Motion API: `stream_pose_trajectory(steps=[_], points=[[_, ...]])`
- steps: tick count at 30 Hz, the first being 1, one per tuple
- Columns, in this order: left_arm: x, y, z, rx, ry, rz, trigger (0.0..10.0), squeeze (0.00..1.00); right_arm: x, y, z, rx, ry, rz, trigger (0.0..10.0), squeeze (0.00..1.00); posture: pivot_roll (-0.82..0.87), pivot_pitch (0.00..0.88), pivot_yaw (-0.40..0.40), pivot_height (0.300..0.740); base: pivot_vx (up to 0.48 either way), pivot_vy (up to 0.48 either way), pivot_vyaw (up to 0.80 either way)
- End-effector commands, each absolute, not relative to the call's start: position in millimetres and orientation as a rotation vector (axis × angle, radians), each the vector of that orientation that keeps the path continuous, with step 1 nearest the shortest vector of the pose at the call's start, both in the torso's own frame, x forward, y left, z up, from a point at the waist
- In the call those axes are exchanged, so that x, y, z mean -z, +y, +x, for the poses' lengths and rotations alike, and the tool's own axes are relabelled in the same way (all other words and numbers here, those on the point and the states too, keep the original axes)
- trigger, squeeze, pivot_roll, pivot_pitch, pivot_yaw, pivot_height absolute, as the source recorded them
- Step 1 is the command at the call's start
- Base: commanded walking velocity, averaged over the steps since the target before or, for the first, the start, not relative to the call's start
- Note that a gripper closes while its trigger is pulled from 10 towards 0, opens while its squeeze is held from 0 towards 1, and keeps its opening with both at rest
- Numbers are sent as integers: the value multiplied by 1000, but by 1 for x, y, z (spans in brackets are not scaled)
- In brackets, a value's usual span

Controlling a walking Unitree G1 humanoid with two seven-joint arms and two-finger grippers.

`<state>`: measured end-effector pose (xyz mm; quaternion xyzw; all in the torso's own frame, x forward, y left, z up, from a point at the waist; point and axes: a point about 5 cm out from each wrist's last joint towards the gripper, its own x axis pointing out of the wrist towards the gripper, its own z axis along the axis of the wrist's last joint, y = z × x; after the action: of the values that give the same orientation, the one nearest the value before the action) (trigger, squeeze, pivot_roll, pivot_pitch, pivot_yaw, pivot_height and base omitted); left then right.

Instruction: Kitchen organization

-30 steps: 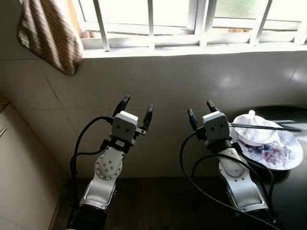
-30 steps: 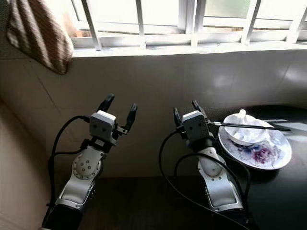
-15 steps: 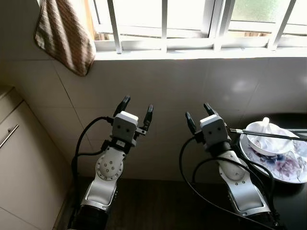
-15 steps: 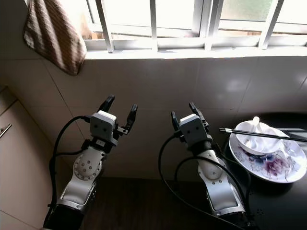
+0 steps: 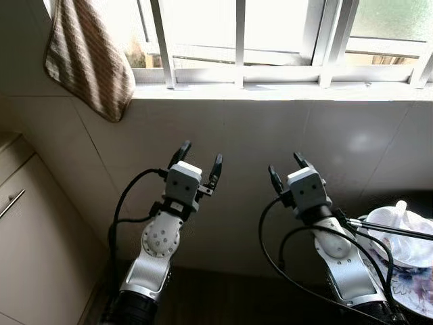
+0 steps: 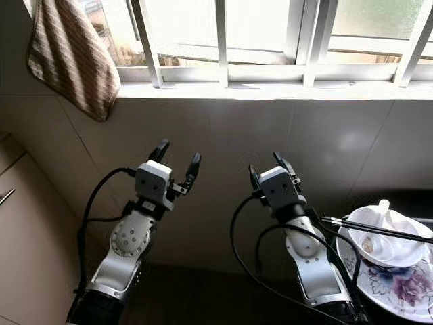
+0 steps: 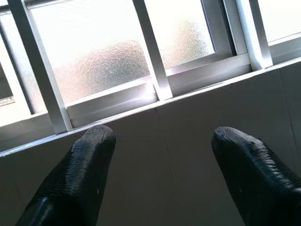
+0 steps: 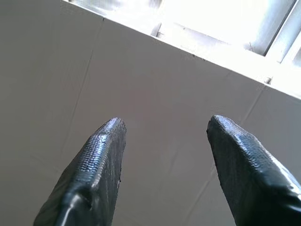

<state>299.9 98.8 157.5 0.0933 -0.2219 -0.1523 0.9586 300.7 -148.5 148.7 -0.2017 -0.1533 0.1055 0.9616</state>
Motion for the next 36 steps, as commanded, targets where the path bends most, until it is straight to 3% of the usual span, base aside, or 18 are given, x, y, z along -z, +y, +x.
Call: stream_pose_trajectory(steps=[1,8,17,23,27,31,36], points=[[-153,108,301,278,-417,216,10000,0,-149,-141,301,-226,-315,-407,10000,0,28,0,32,740,0,0,0],[-149,107,300,289,-399,199,10000,0,-134,-157,309,-93,-182,-563,10000,0,23,0,33,740,0,0,0],[-147,106,300,303,-392,202,10000,0,-125,-156,310,-74,-117,-519,10000,0,27,0,33,740,0,336,0],[-146,106,299,304,-390,209,10000,0,-118,-172,313,24,-46,-602,10000,0,30,0,33,740,0,0,-800],[-143,106,298,310,-379,215,10000,0,-111,-176,312,37,4,-654,10000,0,30,0,33,740,0,0,0],[-143,106,297,315,-376,218,10000,0,-101,-177,309,41,74,-619,10000,0,29,0,33,740,0,0,0],[-141,106,298,325,-356,202,10000,0,-103,-176,308,29,54,-608,10000,0,28,0,35,740,0,148,-800]])
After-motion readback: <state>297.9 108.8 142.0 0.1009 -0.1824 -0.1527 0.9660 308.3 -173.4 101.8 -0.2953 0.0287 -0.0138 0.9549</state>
